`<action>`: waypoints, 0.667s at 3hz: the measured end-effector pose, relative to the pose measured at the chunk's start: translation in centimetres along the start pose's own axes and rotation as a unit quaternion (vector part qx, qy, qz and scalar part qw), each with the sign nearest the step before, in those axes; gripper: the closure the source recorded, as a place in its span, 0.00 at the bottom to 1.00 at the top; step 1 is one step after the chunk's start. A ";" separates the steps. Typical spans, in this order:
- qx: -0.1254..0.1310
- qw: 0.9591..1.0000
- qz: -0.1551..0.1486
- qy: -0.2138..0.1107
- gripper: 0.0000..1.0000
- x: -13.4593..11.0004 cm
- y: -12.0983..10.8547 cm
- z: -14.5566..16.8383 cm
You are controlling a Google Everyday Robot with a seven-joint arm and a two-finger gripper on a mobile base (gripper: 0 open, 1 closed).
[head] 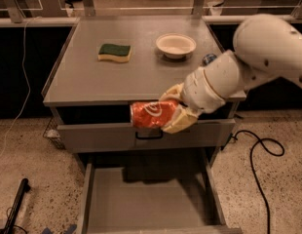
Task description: Pick coke can from middle drawer and place on counter
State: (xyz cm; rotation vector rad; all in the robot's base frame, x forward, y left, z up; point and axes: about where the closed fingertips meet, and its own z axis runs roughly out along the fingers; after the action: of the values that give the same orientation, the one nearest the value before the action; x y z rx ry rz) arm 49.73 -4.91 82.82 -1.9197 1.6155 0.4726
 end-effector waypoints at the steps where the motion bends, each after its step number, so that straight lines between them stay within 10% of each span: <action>1: -0.016 1.000 0.004 0.009 1.00 -2.9 -4.8 -1.0; 2: -0.021 0.998 0.064 -0.015 1.00 -4.2 -12.0 -0.6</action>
Offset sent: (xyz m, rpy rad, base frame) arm 0.1957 0.0493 0.1440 0.1289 0.0334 -0.1448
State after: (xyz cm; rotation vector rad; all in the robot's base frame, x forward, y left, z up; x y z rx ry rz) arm 60.48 -0.90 88.30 -1.8379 1.7296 0.5897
